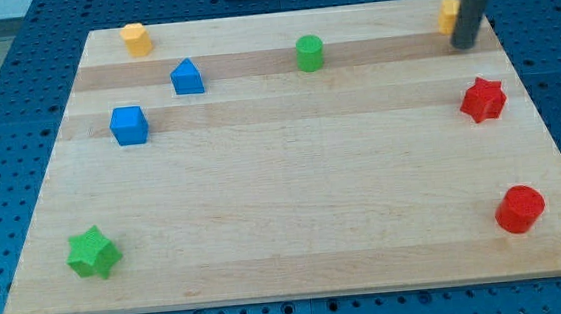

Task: Slide the yellow heart to the top center

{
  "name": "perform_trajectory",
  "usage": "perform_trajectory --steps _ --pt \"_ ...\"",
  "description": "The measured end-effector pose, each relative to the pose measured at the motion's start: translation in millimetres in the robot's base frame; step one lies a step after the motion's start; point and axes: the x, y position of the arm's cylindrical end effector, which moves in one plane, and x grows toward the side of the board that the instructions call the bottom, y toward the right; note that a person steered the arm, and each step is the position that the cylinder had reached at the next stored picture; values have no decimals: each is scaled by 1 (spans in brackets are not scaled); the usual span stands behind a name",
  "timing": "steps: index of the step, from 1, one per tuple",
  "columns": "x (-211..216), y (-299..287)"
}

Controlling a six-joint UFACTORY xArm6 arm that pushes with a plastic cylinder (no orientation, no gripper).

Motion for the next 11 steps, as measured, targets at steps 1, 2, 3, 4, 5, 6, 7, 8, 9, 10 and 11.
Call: perform_trajectory --steps 1,2,3,4,5,6,7,8,9,10,11 --pt "-22 49" --pt "-50 48" --pt "-53 11" --pt "-53 -39" --pt "-53 -75" --pt "-62 -92" --pt "-75 -101" --pt "-86 -111" --pt "-87 -133" --pt "-87 -161" --pt "-87 -186"
